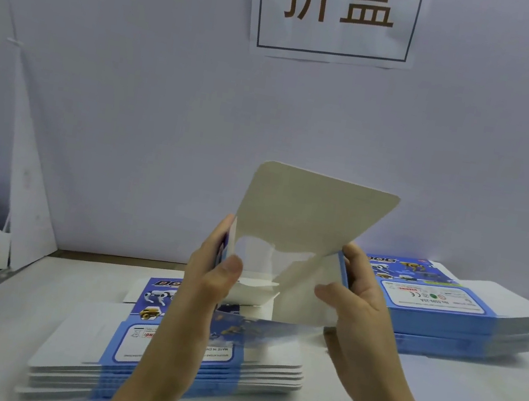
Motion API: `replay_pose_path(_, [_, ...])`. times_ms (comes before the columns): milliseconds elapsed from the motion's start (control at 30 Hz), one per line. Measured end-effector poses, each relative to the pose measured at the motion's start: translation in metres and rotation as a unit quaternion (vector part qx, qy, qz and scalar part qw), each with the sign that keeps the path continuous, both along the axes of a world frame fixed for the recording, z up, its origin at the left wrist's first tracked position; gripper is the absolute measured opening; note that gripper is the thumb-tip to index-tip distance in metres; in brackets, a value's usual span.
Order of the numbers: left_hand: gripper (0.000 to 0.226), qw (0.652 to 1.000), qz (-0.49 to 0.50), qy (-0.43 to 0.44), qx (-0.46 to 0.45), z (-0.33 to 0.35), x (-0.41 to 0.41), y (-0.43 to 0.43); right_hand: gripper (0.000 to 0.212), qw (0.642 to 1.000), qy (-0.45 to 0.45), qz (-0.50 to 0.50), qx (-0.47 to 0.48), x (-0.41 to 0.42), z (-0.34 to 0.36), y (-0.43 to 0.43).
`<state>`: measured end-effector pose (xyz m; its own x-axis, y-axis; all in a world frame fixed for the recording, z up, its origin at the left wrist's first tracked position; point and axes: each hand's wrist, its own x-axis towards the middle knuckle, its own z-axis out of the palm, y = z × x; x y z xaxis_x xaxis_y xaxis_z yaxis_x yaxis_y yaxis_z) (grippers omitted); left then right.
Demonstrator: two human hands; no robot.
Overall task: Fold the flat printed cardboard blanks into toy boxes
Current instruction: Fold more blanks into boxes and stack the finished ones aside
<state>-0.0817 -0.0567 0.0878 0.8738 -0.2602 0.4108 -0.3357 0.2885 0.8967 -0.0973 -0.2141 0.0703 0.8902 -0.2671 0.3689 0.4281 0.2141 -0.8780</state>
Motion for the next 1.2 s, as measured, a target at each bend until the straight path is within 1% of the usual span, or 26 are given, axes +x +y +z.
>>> replay_pose_path(67, [0.051,1.0,0.004,0.003,0.003,0.0003,-0.0005,-0.0003,0.053,1.0,-0.002,0.019,-0.005,-0.0012,0.0024,-0.0002])
replay_pose_path(100, [0.048,1.0,0.003,0.004,0.007,0.0002,-0.0018,-0.0006,0.053,1.0,-0.003,0.022,-0.008,-0.0017,0.003,0.0003])
replay_pose_path(167, [0.044,1.0,0.002,0.007,0.005,-0.0001,-0.0039,0.0002,0.064,1.0,-0.002,0.007,-0.01,-0.0013,0.0025,0.0019])
replay_pose_path(233, [0.049,1.0,0.003,0.0,-0.004,0.0003,-0.0049,0.0011,0.068,1.0,-0.001,-0.006,-0.013,-0.0017,0.0031,0.0029])
replay_pose_path(300, [0.064,1.0,0.006,-0.001,-0.002,0.001,-0.0037,0.0013,0.065,1.0,-0.003,0.012,-0.021,-0.003,0.0041,0.0029])
replay_pose_path(333, [0.066,1.0,0.011,0.002,0.0,0.0014,-0.0029,0.002,0.063,0.999,-0.004,0.021,-0.029,-0.0038,0.0048,0.003])
replay_pose_path(467, [0.061,1.0,0.008,0.001,-0.001,-0.0008,-0.0005,0.0057,0.071,0.998,0.003,0.003,-0.057,-0.0033,0.0033,0.0033])
replay_pose_path(567, [0.066,1.0,0.0,-0.003,-0.004,-0.0021,-0.0031,0.0067,0.068,0.999,-0.003,0.015,-0.049,-0.0027,0.0031,0.0047])
replay_pose_path(700, [0.055,1.0,0.008,-0.007,-0.016,-0.0038,-0.0021,0.0072,0.074,0.998,0.004,-0.009,-0.065,-0.0015,0.0018,0.0042])
replay_pose_path(833, [0.046,0.999,0.019,-0.017,-0.019,-0.006,-0.0022,0.008,0.071,0.999,0.0,0.011,-0.047,-0.0026,0.0035,0.0037])
replay_pose_path(933, [0.048,1.0,0.013,-0.02,-0.015,-0.0074,-0.0012,0.0086,0.073,0.998,0.003,-0.012,-0.068,-0.0017,0.0028,0.0028])
replay_pose_path(1033, [0.047,1.0,0.007,-0.022,-0.016,-0.0074,-0.0005,0.0092,0.071,0.998,0.001,-0.007,-0.069,-0.0026,0.0037,0.003])
replay_pose_path(1133, [0.052,1.0,0.001,-0.02,-0.02,-0.0063,-0.0027,0.0088,0.076,0.997,-0.005,-0.016,-0.076,-0.0039,0.0049,0.0037])
replay_pose_path(1200, [0.057,1.0,0.007,-0.02,-0.021,-0.006,-0.0036,0.0088,0.068,0.998,-0.013,0.009,-0.056,-0.0052,0.0061,0.0036])
